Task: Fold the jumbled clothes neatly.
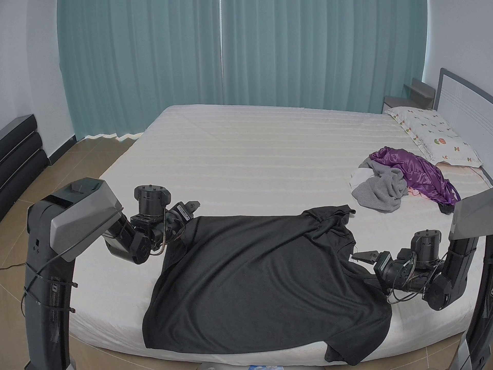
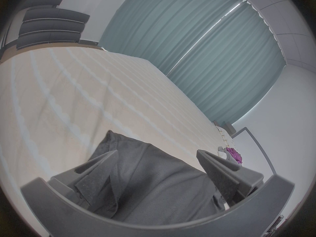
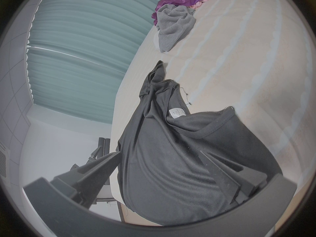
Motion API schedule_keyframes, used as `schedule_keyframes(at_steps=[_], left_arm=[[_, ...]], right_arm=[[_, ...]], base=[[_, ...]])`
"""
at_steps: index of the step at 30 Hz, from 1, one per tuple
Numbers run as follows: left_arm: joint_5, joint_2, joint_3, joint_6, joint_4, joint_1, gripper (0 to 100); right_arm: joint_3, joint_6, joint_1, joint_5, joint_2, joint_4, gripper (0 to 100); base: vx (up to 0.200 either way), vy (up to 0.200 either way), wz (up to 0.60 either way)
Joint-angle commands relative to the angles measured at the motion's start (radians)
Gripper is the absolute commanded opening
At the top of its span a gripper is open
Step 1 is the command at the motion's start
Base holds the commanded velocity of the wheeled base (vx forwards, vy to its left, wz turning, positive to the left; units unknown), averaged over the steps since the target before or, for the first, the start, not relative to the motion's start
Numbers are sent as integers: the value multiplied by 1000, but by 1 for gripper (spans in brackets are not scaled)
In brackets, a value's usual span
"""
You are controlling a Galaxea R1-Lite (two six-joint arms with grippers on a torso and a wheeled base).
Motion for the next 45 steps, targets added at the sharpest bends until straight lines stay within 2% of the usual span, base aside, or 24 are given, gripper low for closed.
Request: schedule_keyframes(at_steps=[1,8,29,37,45], left_arm=[[-3,88,-53,-2,1,-12,100],[-50,95,-58,-2,8,-40,100],[-55,98,-27,18,5,-101,100],[-47,116,-99,39,123,-60,100],[-7,153,-199,33,123,14,100]], right_arm=[[3,0,14,-1,8,0,100],[5,-2,20,-5,10,-2,100],[6,-4,25,-7,11,-2,100],[6,-4,25,-7,11,-2,100],[8,-4,25,-7,11,-2,100]], base=[[0,0,0],[0,0,0],[0,0,0],[0,0,0],[0,0,0]])
